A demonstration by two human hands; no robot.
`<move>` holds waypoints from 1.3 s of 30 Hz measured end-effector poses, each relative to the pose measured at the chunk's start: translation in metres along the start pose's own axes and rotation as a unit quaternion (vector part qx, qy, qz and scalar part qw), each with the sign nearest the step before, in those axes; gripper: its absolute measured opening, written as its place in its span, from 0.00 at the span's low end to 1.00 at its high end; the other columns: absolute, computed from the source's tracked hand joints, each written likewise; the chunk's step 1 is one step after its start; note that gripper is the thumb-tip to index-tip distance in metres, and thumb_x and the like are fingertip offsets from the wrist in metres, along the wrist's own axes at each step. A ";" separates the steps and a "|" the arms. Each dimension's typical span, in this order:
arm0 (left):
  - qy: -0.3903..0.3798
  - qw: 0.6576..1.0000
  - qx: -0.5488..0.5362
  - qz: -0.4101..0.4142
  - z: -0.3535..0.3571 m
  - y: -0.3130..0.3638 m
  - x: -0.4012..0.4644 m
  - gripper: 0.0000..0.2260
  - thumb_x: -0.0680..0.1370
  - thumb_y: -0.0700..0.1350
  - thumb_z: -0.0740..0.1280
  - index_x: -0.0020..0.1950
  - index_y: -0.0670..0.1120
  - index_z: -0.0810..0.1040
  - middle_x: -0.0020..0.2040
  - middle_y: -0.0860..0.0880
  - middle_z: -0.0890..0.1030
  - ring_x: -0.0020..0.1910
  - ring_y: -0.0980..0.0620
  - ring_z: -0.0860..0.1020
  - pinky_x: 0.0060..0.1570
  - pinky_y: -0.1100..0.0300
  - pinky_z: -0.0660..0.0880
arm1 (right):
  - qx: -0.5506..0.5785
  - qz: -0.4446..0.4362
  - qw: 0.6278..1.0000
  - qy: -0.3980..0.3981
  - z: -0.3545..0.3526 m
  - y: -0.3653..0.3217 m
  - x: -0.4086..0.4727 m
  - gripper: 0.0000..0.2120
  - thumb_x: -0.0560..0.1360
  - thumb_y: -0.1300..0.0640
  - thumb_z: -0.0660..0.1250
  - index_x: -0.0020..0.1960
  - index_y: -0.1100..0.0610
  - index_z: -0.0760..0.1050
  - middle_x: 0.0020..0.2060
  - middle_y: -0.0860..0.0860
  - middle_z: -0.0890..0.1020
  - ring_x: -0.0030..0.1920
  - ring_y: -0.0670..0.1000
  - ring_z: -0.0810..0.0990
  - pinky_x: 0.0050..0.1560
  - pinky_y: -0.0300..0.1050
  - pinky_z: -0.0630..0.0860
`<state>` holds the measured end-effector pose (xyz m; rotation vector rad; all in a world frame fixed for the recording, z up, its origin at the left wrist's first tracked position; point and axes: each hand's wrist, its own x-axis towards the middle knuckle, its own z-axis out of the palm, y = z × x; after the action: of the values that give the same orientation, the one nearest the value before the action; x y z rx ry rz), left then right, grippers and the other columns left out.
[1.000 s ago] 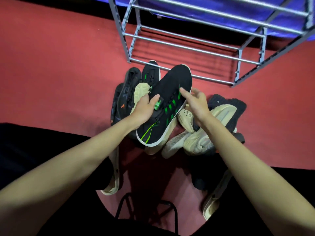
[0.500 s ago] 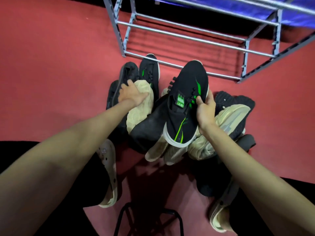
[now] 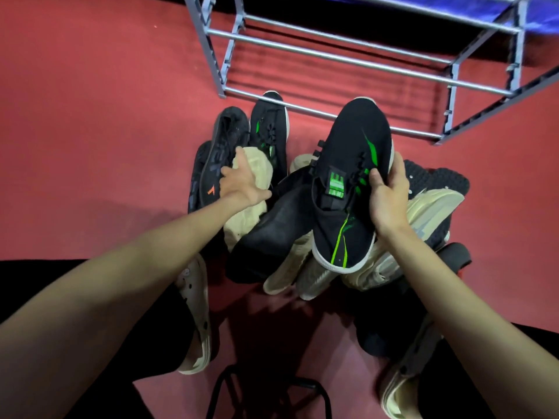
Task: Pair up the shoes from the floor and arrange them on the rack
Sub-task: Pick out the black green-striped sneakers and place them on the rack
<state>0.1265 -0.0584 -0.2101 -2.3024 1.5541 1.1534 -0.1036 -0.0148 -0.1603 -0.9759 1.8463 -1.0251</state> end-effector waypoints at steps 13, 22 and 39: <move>0.071 0.992 -0.031 -0.101 -0.040 -0.043 -0.005 0.50 0.71 0.53 0.72 0.78 0.48 0.38 0.74 0.34 0.57 0.72 0.35 0.62 0.69 0.46 0.64 | 0.020 -0.021 0.999 -0.021 -0.003 0.013 -0.022 0.22 0.77 0.69 0.55 0.70 0.61 0.63 0.64 0.52 0.74 0.63 0.47 0.72 0.65 0.37 0.66; 0.143 0.961 0.089 0.220 -0.017 0.031 0.011 0.19 0.75 0.43 0.62 0.65 0.40 0.67 0.61 0.39 0.72 0.61 0.39 0.72 0.56 0.47 0.72 | 0.016 -0.002 1.000 -0.017 0.006 0.008 -0.005 0.22 0.78 0.68 0.55 0.71 0.58 0.63 0.61 0.49 0.75 0.61 0.46 0.72 0.63 0.38 0.66; -0.006 0.987 -0.095 -0.133 0.027 0.059 0.072 0.37 0.65 0.66 0.71 0.64 0.42 0.75 0.69 0.40 0.72 0.70 0.42 0.69 0.67 0.54 0.68 | -0.009 -0.021 0.999 -0.039 0.005 0.014 0.026 0.22 0.78 0.68 0.56 0.71 0.58 0.63 0.59 0.45 0.74 0.57 0.39 0.72 0.55 0.23 0.65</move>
<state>0.0756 -0.1252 -0.2592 -2.5198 1.1299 1.2861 -0.1124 -0.0342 -0.1813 -1.0535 1.7805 -0.9833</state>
